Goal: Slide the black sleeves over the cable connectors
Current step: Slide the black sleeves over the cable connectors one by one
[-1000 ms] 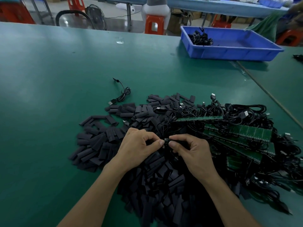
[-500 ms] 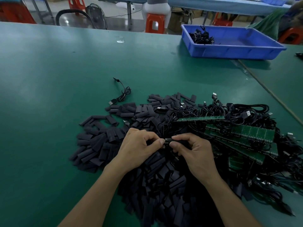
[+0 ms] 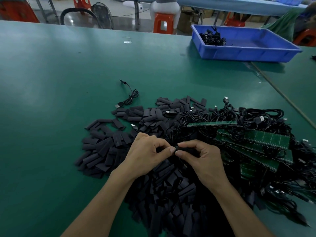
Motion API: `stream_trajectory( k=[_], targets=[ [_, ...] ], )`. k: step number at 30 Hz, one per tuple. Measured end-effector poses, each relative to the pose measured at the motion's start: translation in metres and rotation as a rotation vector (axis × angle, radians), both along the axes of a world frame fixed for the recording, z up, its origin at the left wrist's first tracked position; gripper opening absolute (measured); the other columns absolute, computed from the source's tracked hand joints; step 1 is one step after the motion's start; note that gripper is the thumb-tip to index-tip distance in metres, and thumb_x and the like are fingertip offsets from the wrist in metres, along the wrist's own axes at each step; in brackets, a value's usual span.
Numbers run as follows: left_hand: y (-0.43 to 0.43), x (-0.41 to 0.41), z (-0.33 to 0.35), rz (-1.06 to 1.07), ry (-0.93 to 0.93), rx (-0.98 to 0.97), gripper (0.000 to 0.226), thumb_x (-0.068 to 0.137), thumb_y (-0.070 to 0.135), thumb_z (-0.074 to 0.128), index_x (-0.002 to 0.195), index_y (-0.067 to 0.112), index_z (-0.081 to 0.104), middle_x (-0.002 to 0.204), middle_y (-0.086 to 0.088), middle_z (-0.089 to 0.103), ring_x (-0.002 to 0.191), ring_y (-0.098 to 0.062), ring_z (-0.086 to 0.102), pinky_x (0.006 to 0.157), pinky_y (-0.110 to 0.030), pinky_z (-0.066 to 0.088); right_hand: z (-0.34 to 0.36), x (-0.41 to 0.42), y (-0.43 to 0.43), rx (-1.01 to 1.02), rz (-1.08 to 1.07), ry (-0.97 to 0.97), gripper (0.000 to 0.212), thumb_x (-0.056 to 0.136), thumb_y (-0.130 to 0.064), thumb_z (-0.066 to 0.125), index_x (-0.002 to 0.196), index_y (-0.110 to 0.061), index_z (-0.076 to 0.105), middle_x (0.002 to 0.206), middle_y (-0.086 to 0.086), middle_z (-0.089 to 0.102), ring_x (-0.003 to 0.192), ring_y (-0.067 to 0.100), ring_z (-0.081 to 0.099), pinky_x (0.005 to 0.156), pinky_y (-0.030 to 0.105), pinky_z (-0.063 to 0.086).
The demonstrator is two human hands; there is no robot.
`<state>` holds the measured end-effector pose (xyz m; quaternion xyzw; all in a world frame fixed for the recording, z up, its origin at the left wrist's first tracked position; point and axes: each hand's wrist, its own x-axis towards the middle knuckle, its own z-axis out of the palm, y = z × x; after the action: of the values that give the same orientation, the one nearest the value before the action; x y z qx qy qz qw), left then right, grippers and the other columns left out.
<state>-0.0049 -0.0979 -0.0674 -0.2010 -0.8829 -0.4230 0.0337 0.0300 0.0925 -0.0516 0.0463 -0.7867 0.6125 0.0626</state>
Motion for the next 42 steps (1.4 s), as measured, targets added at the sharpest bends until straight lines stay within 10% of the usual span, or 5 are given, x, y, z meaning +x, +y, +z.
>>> stream_trajectory(
  k=[6,13,19,24,42],
  targets=[
    [0.0026,0.0009,0.0038,-0.012,-0.015,0.032,0.015,0.092,0.051,0.055,0.078,0.051,0.061,0.064,0.013,0.066,0.067,-0.006,0.061,0.099,-0.031,0.033,-0.0025,-0.0002,0.0008,-0.02,-0.018,0.019,0.026,0.078,-0.016,0.083,0.093,-0.035,0.075,0.089,-0.012,0.076,0.083,0.006,0.073,0.073,0.018,0.056],
    [0.0033,0.0001,0.005,-0.003,-0.024,0.133,0.022,0.098,0.033,0.064,0.081,0.027,0.076,0.058,0.019,0.066,0.038,-0.003,0.046,0.055,-0.011,0.032,-0.0054,-0.0002,-0.0009,-0.134,-0.231,0.058,0.024,0.078,-0.022,0.081,0.095,-0.036,0.074,0.086,-0.007,0.076,0.077,0.011,0.074,0.069,0.021,0.057],
    [0.0055,0.001,0.0058,-0.003,-0.008,0.108,0.024,0.096,0.033,0.067,0.073,0.031,0.072,0.054,0.025,0.061,0.042,0.003,0.049,0.063,-0.024,0.034,-0.0048,0.0,-0.0033,-0.017,-0.139,0.103,0.035,0.075,-0.034,0.076,0.109,-0.04,0.068,0.092,-0.019,0.075,0.085,0.001,0.072,0.08,0.014,0.054],
    [0.0056,0.001,0.003,0.006,0.011,0.045,0.023,0.092,0.049,0.059,0.071,0.042,0.067,0.062,0.019,0.067,0.059,-0.002,0.059,0.101,-0.033,0.036,-0.0052,-0.0012,-0.0027,0.003,-0.116,0.119,0.034,0.076,-0.036,0.075,0.109,-0.04,0.068,0.091,-0.019,0.075,0.086,0.002,0.071,0.081,0.014,0.054],
    [0.0041,0.0024,0.0019,0.036,0.016,-0.055,0.021,0.092,0.048,0.063,0.073,0.054,0.057,0.074,0.028,0.067,0.08,-0.001,0.059,0.095,-0.01,0.019,-0.0035,0.0027,-0.0044,0.01,-0.132,0.107,0.03,0.081,-0.033,0.073,0.105,-0.049,0.067,0.096,-0.019,0.074,0.091,0.007,0.073,0.085,0.024,0.058]
  ],
)
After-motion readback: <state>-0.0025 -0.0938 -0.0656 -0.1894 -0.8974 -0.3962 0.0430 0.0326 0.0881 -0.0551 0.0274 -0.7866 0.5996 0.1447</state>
